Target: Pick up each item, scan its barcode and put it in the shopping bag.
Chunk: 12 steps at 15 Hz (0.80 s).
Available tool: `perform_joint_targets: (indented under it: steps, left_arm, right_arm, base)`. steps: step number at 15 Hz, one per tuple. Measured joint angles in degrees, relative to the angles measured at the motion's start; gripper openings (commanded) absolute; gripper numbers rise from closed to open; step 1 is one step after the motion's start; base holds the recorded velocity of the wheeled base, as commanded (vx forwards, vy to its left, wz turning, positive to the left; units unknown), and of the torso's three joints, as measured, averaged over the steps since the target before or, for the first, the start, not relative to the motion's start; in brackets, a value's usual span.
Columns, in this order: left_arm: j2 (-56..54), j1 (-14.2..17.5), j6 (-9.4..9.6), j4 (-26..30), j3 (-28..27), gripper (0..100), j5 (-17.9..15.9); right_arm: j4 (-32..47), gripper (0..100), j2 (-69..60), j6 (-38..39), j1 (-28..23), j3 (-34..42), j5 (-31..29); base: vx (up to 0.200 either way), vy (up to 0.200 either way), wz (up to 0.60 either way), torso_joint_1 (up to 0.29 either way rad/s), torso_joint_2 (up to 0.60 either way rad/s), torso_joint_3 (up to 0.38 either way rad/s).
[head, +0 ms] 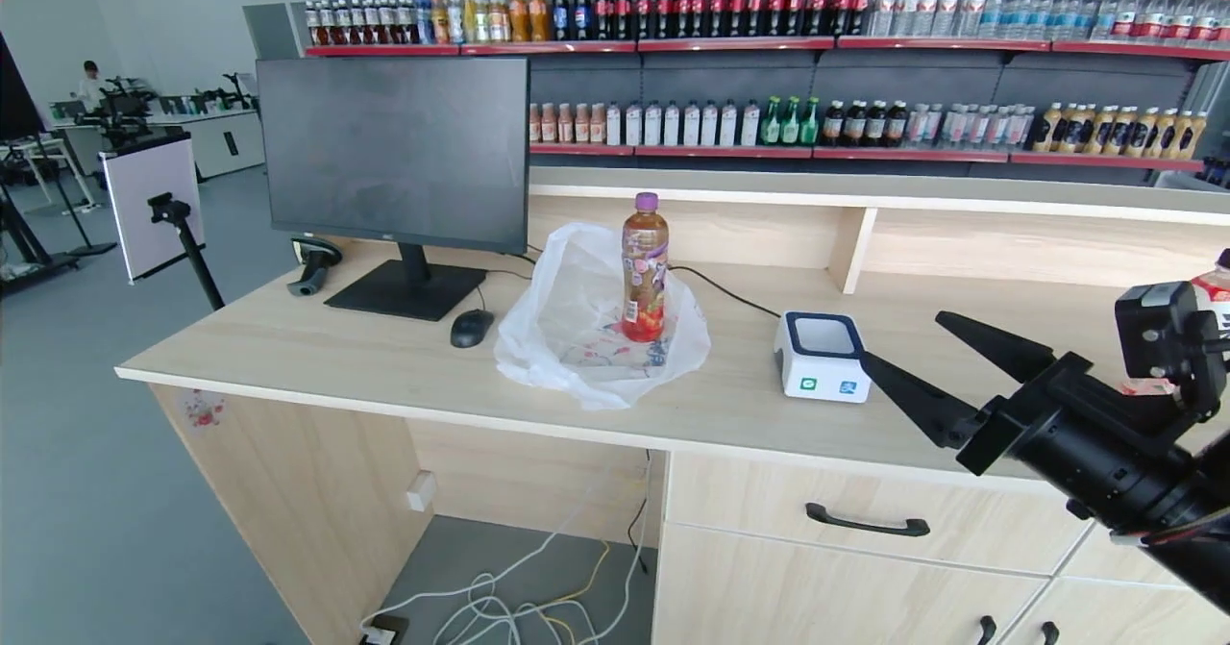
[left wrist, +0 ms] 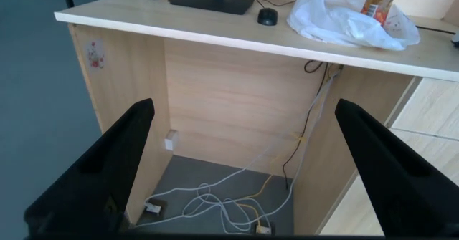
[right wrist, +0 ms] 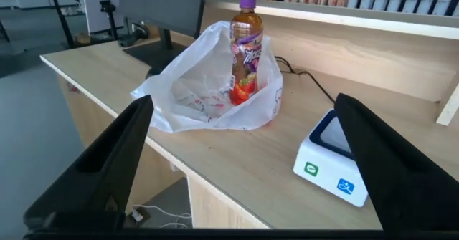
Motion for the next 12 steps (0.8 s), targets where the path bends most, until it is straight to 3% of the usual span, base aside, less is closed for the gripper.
perform_joint_targets:
  steps: [4,5,12]
  left_arm:
    - [0.0,0.07,-0.11,-0.02,0.0,100,-0.05]
    - [0.0,0.07,-0.13,0.01,0.0,100,-0.05]
    - [0.0,0.07,-0.16,-0.05,0.0,100,-0.05]
  right_arm:
    - [0.02,100,0.13,-0.1,-1.27,0.45,-0.05]
    - [-0.09,100,0.21,-0.11,-1.62,0.52,-0.02]
    - [-0.09,100,0.79,-1.07,-2.8,0.87,-0.05]
  base:
    - [0.0,0.0,-0.6,0.006,0.0,0.002]
    - [0.0,-0.2,-0.6,0.002,0.0,0.002]
    - [0.0,-0.2,0.0,0.003,0.0,0.003]
